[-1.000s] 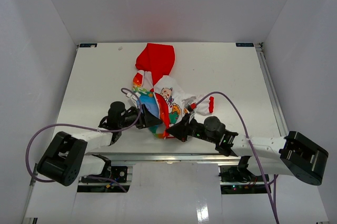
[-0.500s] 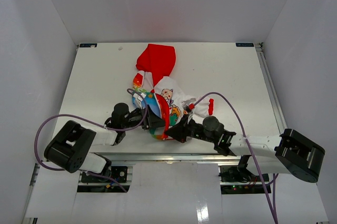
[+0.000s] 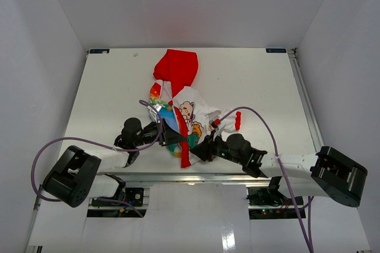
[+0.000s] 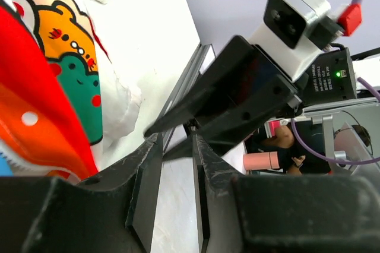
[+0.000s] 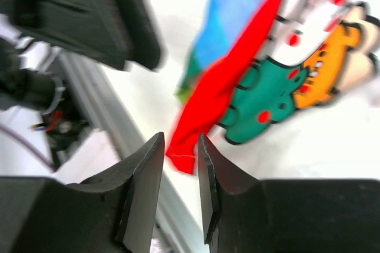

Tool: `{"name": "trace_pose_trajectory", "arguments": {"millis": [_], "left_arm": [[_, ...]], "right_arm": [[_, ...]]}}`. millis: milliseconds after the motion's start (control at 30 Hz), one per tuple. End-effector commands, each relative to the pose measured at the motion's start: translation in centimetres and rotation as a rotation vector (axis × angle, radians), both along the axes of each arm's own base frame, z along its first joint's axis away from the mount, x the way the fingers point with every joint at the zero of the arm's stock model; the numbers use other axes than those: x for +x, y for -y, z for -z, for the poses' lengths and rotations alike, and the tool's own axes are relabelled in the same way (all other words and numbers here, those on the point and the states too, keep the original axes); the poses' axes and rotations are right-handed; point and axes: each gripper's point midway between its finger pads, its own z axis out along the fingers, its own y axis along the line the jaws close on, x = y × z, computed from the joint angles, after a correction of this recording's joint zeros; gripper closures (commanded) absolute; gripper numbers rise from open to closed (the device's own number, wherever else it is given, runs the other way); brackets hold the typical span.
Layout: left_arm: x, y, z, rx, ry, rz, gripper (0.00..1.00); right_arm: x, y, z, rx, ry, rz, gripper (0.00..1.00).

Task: Zip up the jacket

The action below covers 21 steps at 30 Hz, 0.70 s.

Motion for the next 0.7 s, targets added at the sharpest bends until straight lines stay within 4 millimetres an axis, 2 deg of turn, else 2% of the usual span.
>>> {"name": "trace_pose_trajectory", "arguments": {"millis": [0, 100, 167, 233, 267, 333, 367, 467, 567, 667], "left_arm": [[0.4, -0.4, 1.0, 0.075, 0.012, -0.038, 0.62], [1.7, -0.9, 1.8, 0.143, 0.032, -0.095, 0.6], [2.0, -1.3, 2.8, 0.196, 0.0, -0.123, 0.6], [3.1, -2.1, 3.5, 0.262, -0.012, -0.193, 0.58], [3.6, -2.4, 3.3, 0.276, -0.007, -0.221, 0.56], [5.2, -3.7, 3.2, 0.345, -0.009, -0.318, 0.56], [5.4, -4.3, 3.5, 0.376, -0.026, -0.348, 0.55], [7.6, -7.1, 2.3, 0.416, -0.01, -0.513, 0.49], [8.0, -8.4, 1.9, 0.419, -0.023, -0.557, 0.45], [7.9, -8.6, 1.9, 0.409, -0.029, -0.548, 0.44]], "right_arm": [[2.7, 1.7, 2.4, -0.146, -0.01, 0.171, 0.64], [3.7, 2.2, 3.1, -0.217, 0.0, 0.24, 0.63], [3.7, 2.6, 4.0, -0.306, 0.017, 0.268, 0.63], [3.1, 1.6, 3.6, -0.382, 0.054, 0.259, 0.62], [3.5, 1.2, 2.7, -0.402, 0.072, 0.284, 0.61], [2.4, -0.6, 1.8, -0.414, 0.099, 0.255, 0.57], [1.8, -1.1, 1.9, -0.421, 0.102, 0.24, 0.55], [1.0, -2.6, 1.5, -0.431, 0.116, 0.251, 0.49], [0.9, -3.0, 2.1, -0.5, 0.133, 0.288, 0.47], [0.8, -3.2, 3.6, -0.587, 0.126, 0.301, 0.46]]}}
